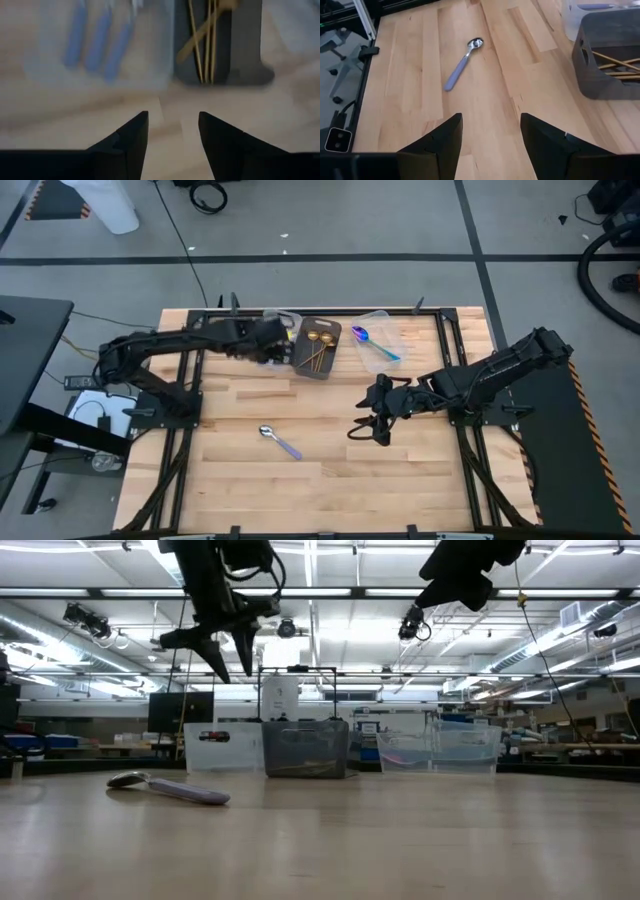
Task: Sort silverware by color (type)
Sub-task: Put the purple spoon into the left transparent bin
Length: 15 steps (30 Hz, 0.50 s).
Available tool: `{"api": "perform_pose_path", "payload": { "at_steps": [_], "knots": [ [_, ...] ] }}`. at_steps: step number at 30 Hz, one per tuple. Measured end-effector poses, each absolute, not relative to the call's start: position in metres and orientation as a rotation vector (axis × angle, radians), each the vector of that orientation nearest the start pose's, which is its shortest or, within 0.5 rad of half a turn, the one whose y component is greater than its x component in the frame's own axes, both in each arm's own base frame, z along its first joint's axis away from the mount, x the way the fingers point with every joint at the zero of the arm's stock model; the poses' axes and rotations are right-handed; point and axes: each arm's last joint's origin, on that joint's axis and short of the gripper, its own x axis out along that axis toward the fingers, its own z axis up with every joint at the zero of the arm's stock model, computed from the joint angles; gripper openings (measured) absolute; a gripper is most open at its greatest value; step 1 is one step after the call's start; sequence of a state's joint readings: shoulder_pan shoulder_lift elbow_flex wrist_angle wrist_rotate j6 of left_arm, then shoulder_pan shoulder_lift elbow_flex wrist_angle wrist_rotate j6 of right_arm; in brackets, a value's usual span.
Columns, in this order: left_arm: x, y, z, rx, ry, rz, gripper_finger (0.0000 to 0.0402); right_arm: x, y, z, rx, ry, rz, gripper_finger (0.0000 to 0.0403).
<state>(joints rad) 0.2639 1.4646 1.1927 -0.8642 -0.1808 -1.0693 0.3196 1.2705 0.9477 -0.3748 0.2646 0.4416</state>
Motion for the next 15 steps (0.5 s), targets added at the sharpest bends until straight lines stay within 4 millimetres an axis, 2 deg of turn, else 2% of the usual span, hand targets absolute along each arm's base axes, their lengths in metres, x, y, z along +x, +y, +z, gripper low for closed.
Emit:
{"api": "perform_pose_path", "payload": {
  "at_steps": [3, 7, 11, 15],
  "knots": [
    [0.278, 0.049, 0.268, -1.04, 0.845, 0.961, 0.0183, 0.255, 0.077, 0.273, 0.215, 0.666, -0.087, 0.021],
    [0.274, 0.013, 0.264, -1.095, 0.855, 1.06, 0.0183, 0.255, 0.078, 0.273, 0.206, 0.676, -0.044, 0.021],
    [0.273, -0.012, 0.257, -1.127, 0.837, 1.147, 0.0183, 0.255, 0.079, 0.274, 0.206, 0.679, -0.02, 0.021],
    [0.281, -0.036, 0.241, -1.167, 0.836, 1.191, 0.0183, 0.255, 0.079, 0.274, 0.176, 0.68, 0.004, 0.021]
  ]
}}
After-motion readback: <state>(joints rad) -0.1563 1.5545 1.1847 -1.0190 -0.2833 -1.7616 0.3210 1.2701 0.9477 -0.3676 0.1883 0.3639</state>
